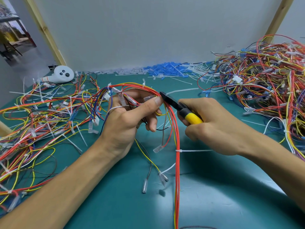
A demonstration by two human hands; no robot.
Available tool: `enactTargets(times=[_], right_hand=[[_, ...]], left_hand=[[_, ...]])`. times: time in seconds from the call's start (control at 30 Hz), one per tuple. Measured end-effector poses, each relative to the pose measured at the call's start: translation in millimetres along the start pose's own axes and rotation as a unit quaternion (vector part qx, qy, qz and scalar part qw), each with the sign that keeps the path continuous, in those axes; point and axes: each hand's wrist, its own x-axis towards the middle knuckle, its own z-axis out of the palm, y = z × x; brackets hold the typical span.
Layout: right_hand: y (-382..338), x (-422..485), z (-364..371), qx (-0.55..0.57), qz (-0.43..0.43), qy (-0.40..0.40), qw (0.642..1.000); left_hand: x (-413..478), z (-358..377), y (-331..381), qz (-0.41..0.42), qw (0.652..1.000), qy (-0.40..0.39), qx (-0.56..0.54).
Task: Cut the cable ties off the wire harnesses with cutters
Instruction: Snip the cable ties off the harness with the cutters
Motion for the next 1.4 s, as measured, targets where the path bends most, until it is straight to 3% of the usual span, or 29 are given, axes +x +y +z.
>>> enactTargets(times=[0.3, 0.7, 0.93, 1.23, 1.33, 1.4], right_hand=[[-1, -2, -6, 0.072, 0.033, -0.066, 0.995], [-7, -5, -3, 0.12, 0.03, -0.081, 0.989], [-9, -3, -2, 0.133, 0.025, -0.056, 0.989], [1, 5, -5, 0.217, 0.036, 0.068, 0.973], [3, 5, -7, 0.184, 0.026, 0.069, 0.98], [3, 4, -5, 0.221, 0.038, 0.059, 0.973]], left_hand=[[-1, 2, 2, -0.007, 1.0, 0.012, 0.001], [1, 1, 4, 0.002, 1.0, 0.003, -0.003], [2, 1, 5, -0.002, 1.0, 0.02, -0.003], [3, 1, 7, -0.045, 0.998, 0.025, -0.023], [5, 3, 7, -0.061, 0.995, 0.058, -0.046], [7, 2, 7, -0.062, 0.993, 0.081, -0.057]])
